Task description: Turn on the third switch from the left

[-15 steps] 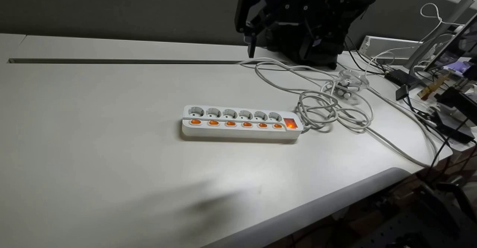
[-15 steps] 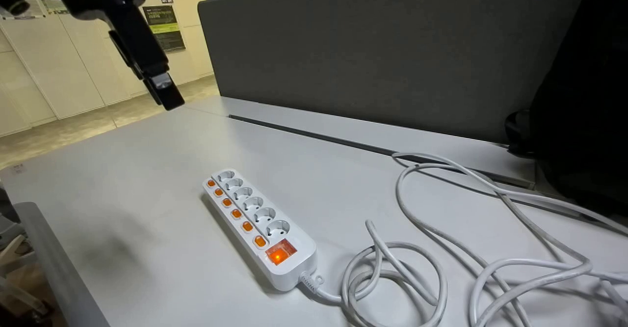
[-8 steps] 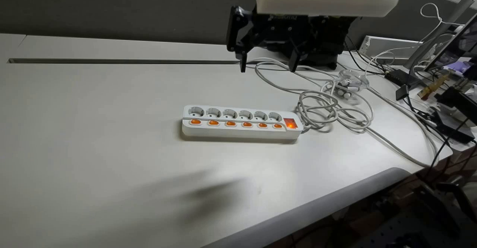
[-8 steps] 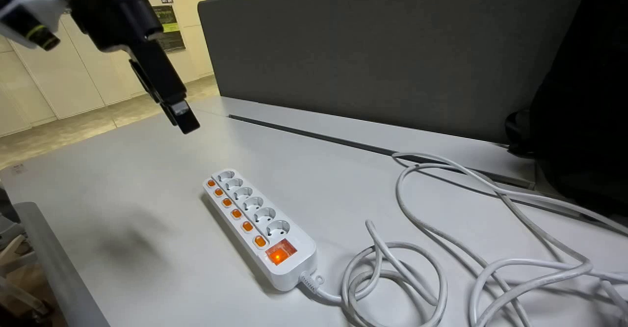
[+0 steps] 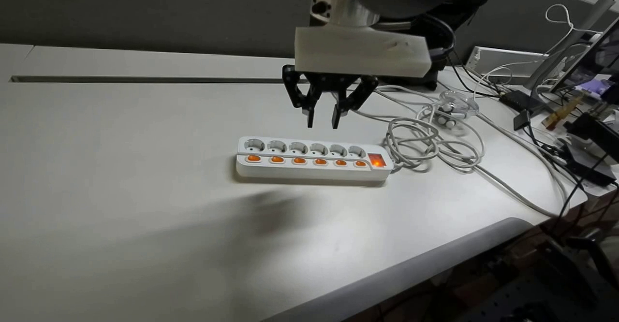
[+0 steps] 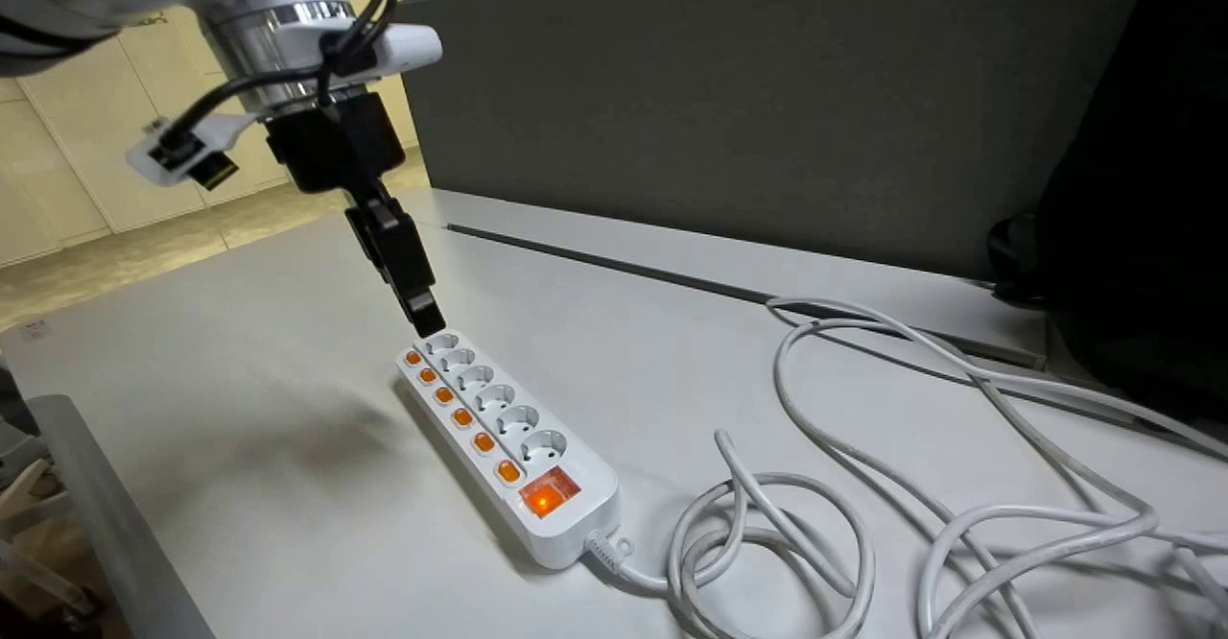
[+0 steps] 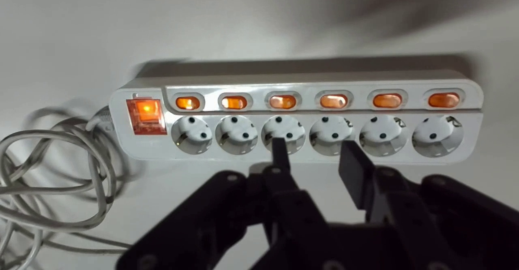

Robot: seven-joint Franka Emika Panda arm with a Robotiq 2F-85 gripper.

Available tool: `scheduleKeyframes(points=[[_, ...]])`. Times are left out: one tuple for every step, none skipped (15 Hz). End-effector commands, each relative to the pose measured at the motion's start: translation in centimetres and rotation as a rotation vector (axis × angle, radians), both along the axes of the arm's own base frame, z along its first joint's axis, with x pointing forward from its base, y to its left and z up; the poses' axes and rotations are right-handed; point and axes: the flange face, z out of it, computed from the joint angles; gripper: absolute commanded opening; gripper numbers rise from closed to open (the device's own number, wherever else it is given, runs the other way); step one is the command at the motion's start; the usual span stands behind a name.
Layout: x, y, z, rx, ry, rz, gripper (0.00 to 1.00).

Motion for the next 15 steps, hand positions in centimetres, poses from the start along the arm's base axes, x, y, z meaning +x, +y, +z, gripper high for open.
scheduleKeyframes(points=[[2.0, 0.9, -2.3, 0.018, 0.036, -0.026, 0.11], [2.3, 1.2, -2.8, 0.025, 0.046, -0.027, 0.05], [2.5, 1.5, -3.3, 0.029, 0.056, -0.028, 0.01], [2.6, 1.8, -3.7, 0.034, 0.063, -0.029, 0.0], [2.8, 2.1, -4.1, 0.039, 0.073, -0.031, 0.0], [2.9, 2.3, -4.5, 0.042, 0.079, -0.034, 0.0], [3.0, 2.4, -4.8, 0.047, 0.086, -0.038, 0.0], [3.1, 2.5, -5.1, 0.05, 0.092, -0.042, 0.0], [3.2, 2.5, -5.4, 0.051, 0.096, -0.045, 0.0], [3.3, 2.5, -5.7, 0.05, 0.1, -0.045, 0.0], [3.4, 2.5, -6.0, 0.051, 0.107, -0.049, 0.0], [3.5, 2.4, -6.3, 0.051, 0.112, -0.053, 0.0], [3.6, 2.4, -6.6, 0.052, 0.118, -0.057, 0.0], [3.6, 2.3, -6.8, 0.054, 0.122, -0.06, 0.0], [3.6, 2.3, -7.0, 0.054, 0.126, -0.062, 0.0]])
